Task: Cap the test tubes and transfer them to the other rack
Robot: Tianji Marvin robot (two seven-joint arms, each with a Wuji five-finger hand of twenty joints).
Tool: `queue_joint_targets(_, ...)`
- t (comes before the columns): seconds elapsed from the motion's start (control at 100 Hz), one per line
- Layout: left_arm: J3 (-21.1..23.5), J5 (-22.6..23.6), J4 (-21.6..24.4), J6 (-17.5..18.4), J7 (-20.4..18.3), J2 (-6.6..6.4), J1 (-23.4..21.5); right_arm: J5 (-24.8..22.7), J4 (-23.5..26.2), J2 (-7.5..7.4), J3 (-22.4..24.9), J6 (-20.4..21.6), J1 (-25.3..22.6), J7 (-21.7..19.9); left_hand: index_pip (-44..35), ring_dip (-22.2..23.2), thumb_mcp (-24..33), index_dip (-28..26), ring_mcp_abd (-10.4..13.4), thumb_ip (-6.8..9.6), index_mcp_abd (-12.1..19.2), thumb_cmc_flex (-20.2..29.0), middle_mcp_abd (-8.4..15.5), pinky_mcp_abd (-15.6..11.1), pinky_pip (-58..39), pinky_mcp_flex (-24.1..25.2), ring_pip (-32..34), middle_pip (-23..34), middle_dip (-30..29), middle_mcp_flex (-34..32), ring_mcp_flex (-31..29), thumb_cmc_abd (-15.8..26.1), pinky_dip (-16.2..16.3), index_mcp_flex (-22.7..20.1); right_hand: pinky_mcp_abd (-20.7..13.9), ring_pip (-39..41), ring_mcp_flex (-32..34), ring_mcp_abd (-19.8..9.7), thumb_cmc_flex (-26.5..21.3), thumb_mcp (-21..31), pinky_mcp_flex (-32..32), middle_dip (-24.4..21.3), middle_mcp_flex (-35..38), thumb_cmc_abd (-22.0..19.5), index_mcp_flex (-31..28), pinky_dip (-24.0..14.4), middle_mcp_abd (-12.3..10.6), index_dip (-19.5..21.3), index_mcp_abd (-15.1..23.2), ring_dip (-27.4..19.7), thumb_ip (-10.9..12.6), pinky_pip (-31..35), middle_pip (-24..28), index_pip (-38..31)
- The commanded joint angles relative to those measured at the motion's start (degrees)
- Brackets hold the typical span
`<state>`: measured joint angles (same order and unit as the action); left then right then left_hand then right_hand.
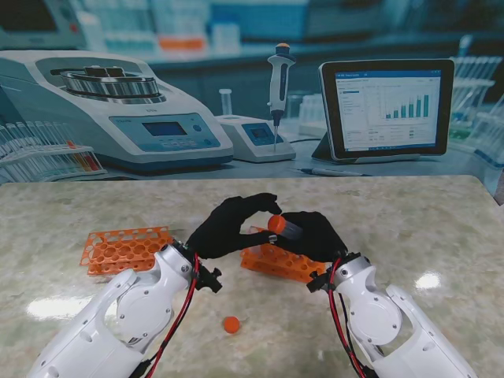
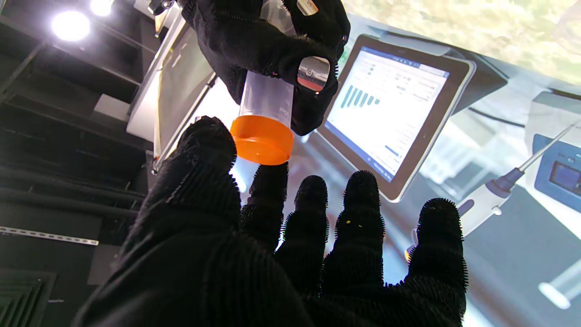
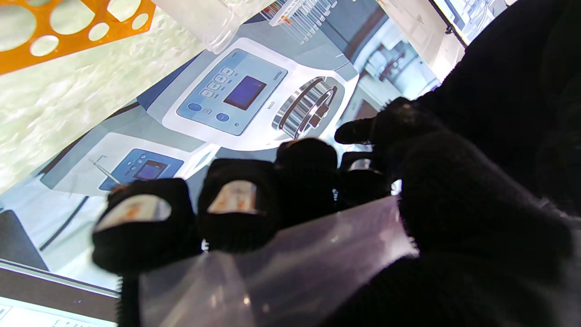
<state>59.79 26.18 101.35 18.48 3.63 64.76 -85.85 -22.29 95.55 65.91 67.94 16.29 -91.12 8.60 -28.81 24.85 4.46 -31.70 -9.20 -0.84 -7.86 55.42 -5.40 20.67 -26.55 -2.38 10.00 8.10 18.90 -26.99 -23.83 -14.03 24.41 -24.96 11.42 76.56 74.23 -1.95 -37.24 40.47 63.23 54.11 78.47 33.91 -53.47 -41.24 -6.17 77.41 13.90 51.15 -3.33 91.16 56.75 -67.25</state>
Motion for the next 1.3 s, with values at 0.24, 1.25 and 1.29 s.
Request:
queue_joint_targets(0.24, -1.8, 0.2, -1.2, -0.9, 0.2, 0.25, 1.3, 0.1, 0.4, 0.21, -0.3, -0.3, -0.3, -0.2, -10.9, 0.6, 6.5, -7.5, 1.0, -0.41, 0.5, -1.5, -0.1, -0.4, 0.3, 0.0, 0.2, 1.3, 1.7, 1.1, 0.7, -1.8, -0.8, 3.4, 0.4, 1.5, 1.3, -1.8, -0.2, -0.6, 1.0, -0.1, -0.4, -0.4, 0.0, 0.0, -0.6, 1.0, 2.3, 0.5, -1.3, 1.8, 0.7, -1.2)
queue_joint_targets(1.25, -2.6, 3.2, -2.9, 1.7, 3.4, 0.65, 1.7, 0.1, 0.5, 0.27, -0.3, -0.3, -0.3, 0.1, -17.5, 0.5, 10.5, 2.8, 1.0, -1.21, 4.2, 18.5, -0.5, 0.1, -3.0, -0.3, 1.2, 1.3, 0.4, -2.8, -1.6, -6.9, -1.1, -7.1, 0.4, 1.5, 1.3, -1.7, -0.1, -0.7, 1.0, -0.1, -0.4, -0.4, -0.1, 0.0, -0.6, 1.0, 2.4, 0.5, -1.3, 1.8, 0.7, -1.2)
queue_joint_targets(1.29, -2.6, 3.1, -3.0, 1.9, 3.4, 0.65, 1.7, 0.1, 0.5, 0.27, -0.3, -0.2, -0.3, 0.1, -15.8, 0.3, 10.2, 3.2, 1.0, -1.28, 4.4, 18.5, -0.6, 0.2, -3.0, -0.3, 1.0, 1.1, 0.2, -2.7, -1.5, -7.4, -1.2, -7.6, 0.4, 1.5, 1.3, -1.7, -0.1, -0.7, 1.0, -0.1, -0.4, -0.4, -0.1, 0.0, -0.6, 1.0, 2.4, 0.5, -1.3, 1.8, 0.7, -1.2)
